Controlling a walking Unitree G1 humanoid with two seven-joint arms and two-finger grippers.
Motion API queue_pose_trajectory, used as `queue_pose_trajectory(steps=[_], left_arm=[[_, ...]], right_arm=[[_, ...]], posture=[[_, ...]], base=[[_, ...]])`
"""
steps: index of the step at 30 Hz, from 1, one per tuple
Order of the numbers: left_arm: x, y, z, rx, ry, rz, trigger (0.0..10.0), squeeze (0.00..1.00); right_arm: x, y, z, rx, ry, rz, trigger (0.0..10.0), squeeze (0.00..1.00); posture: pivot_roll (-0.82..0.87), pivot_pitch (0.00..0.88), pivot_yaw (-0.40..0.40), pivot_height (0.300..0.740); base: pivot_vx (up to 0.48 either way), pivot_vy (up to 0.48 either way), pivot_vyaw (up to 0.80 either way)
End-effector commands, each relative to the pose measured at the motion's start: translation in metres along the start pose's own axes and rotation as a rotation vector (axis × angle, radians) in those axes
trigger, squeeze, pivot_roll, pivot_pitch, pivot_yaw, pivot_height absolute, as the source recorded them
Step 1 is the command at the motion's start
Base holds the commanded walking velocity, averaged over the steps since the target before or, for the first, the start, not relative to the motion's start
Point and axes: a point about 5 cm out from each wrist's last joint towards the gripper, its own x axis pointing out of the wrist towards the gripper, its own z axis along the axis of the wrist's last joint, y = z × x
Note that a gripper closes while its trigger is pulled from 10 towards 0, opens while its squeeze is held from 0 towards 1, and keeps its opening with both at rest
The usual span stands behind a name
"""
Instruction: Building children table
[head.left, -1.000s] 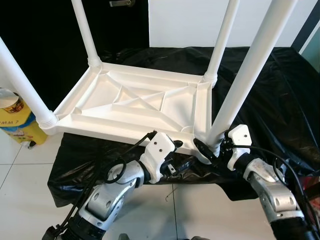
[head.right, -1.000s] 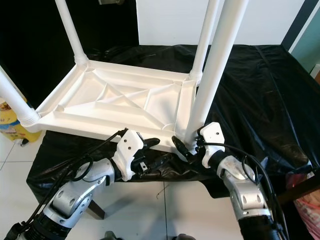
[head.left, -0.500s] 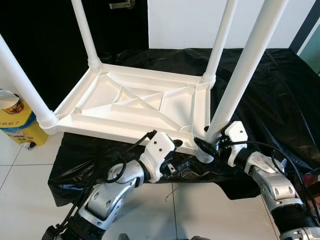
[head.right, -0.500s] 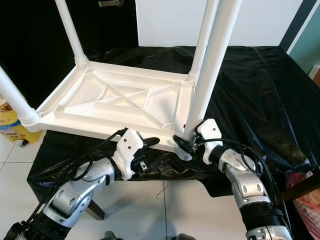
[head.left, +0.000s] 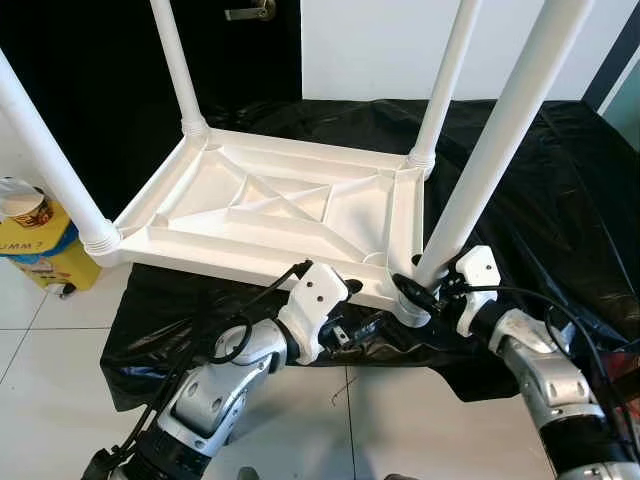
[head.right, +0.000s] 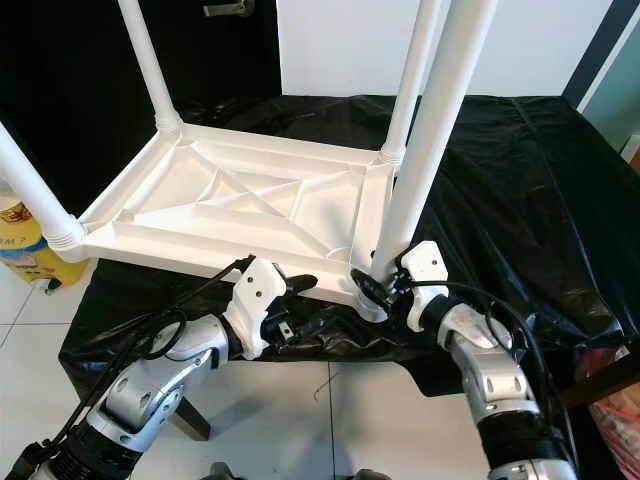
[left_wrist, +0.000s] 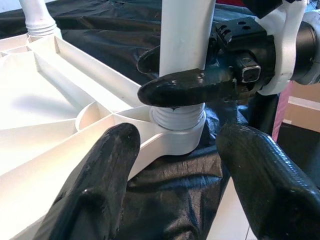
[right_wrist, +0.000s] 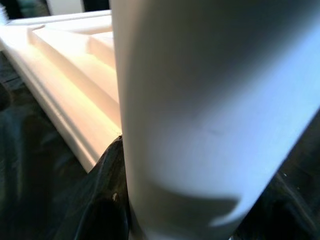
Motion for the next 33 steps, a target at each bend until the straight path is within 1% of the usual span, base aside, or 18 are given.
queue_pose_trajectory(steps=[1, 2, 3, 5, 7, 8, 9, 11, 12, 14, 15, 16, 17, 18, 20, 25, 30, 33], left_arm=[[0.001, -0.004, 0.0, 0.014, 0.002, -0.067, 10.0, 0.0], [0.002, -0.005, -0.001, 0.012, 0.002, -0.069, 10.0, 0.0], [0.002, -0.005, -0.001, 0.012, 0.002, -0.069, 10.0, 0.0], [0.002, -0.006, -0.001, 0.01, 0.002, -0.071, 10.0, 0.0], [0.002, -0.006, -0.001, 0.01, 0.002, -0.072, 10.0, 0.0], [0.003, -0.007, -0.002, 0.008, 0.001, -0.072, 10.0, 0.0], [0.003, -0.007, -0.002, 0.008, 0.001, -0.072, 10.0, 0.0], [0.003, -0.008, -0.002, 0.006, -0.001, -0.071, 10.0, 0.0], [0.003, -0.008, -0.002, 0.006, -0.001, -0.071, 10.0, 0.0], [0.003, -0.009, -0.003, 0.002, -0.003, -0.066, 10.0, 0.0], [0.003, -0.009, -0.003, 0.002, -0.003, -0.066, 10.0, 0.0], [0.003, -0.01, -0.003, -0.001, -0.004, -0.061, 10.0, 0.0], [0.003, -0.01, -0.003, -0.001, -0.004, -0.061, 10.0, 0.0], [0.003, -0.011, -0.003, -0.002, -0.004, -0.06, 10.0, 0.0], [0.003, -0.011, -0.004, -0.002, -0.004, -0.061, 10.0, 0.0], [0.003, -0.011, -0.004, 0.007, 0.002, -0.069, 10.0, 0.0], [0.003, -0.011, -0.004, 0.014, 0.004, -0.067, 10.0, 0.0], [0.003, -0.011, -0.004, 0.013, 0.003, -0.066, 10.0, 0.0]], right_arm=[[-0.002, 0.003, -0.011, 0.015, 0.041, -0.059, 10.0, 0.0], [-0.001, 0.008, -0.011, 0.024, 0.029, -0.096, 10.0, 0.0], [-0.001, 0.008, -0.011, 0.024, 0.029, -0.096, 10.0, 0.0], [0.0, 0.014, -0.011, 0.039, 0.015, -0.144, 10.0, 0.0], [0.0, 0.016, -0.011, 0.043, 0.014, -0.154, 10.0, 0.0], [0.001, 0.02, -0.013, 0.058, 0.023, -0.201, 10.0, 0.0], [0.001, 0.02, -0.013, 0.058, 0.023, -0.201, 10.0, 0.0], [0.002, 0.028, -0.015, 0.094, 0.026, -0.282, 10.0, 0.0], [0.002, 0.028, -0.015, 0.094, 0.026, -0.282, 10.0, 0.0], [0.003, 0.035, -0.018, 0.117, 0.043, -0.4, 10.0, 0.0], [0.003, 0.035, -0.018, 0.117, 0.043, -0.4, 10.0, 0.0], [0.005, 0.041, -0.019, 0.138, 0.046, -0.472, 10.0, 0.0], [0.005, 0.041, -0.019, 0.138, 0.046, -0.472, 10.0, 0.0], [0.006, 0.045, -0.019, 0.159, 0.045, -0.493, 10.0, 0.0], [0.007, 0.048, -0.019, 0.168, 0.05, -0.496, 10.0, 0.0], [0.009, 0.054, -0.018, 0.164, 0.052, -0.474, 10.0, 0.0], [0.008, 0.052, -0.016, 0.145, 0.042, -0.508, 10.0, 0.0], [0.009, 0.051, -0.014, 0.131, 0.036, -0.507, 10.0, 0.0]], posture=[[-0.03, 0.02, -0.029, 0.74], [-0.04, 0.02, -0.03, 0.74], [-0.04, 0.02, -0.03, 0.74], [-0.04, 0.021, -0.032, 0.74], [-0.04, 0.021, -0.032, 0.74], [-0.03, 0.02, -0.038, 0.74], [-0.03, 0.02, -0.038, 0.74], [-0.03, 0.018, -0.042, 0.74], [-0.03, 0.018, -0.042, 0.74], [-0.03, 0.016, -0.048, 0.74], [-0.03, 0.016, -0.048, 0.74], [-0.03, 0.016, -0.047, 0.74], [-0.03, 0.016, -0.047, 0.74], [-0.03, 0.015, -0.046, 0.74], [-0.03, 0.015, -0.046, 0.74], [-0.03, 0.009, -0.045, 0.74], [-0.03, 0.004, -0.047, 0.74], [-0.03, 0.002, -0.048, 0.74]], base=[[0.0, 0.0, 0.0], [0.0, 0.0, 0.0], [0.0, 0.0, 0.0], [0.0, 0.0, 0.0], [0.0, 0.0, 0.0], [0.0, 0.0, 0.0], [0.0, 0.0, 0.0], [0.0, 0.0, 0.0], [0.0, 0.0, 0.0], [0.0, 0.0, 0.0], [0.0, 0.0, 0.0], [0.0, 0.0, 0.0], [0.0, 0.0, 0.0], [0.0, 0.0, 0.0], [0.0, 0.0, 0.0], [0.0, 0.0, 0.0], [0.0, 0.0, 0.0], [0.0, 0.0, 0.0]])
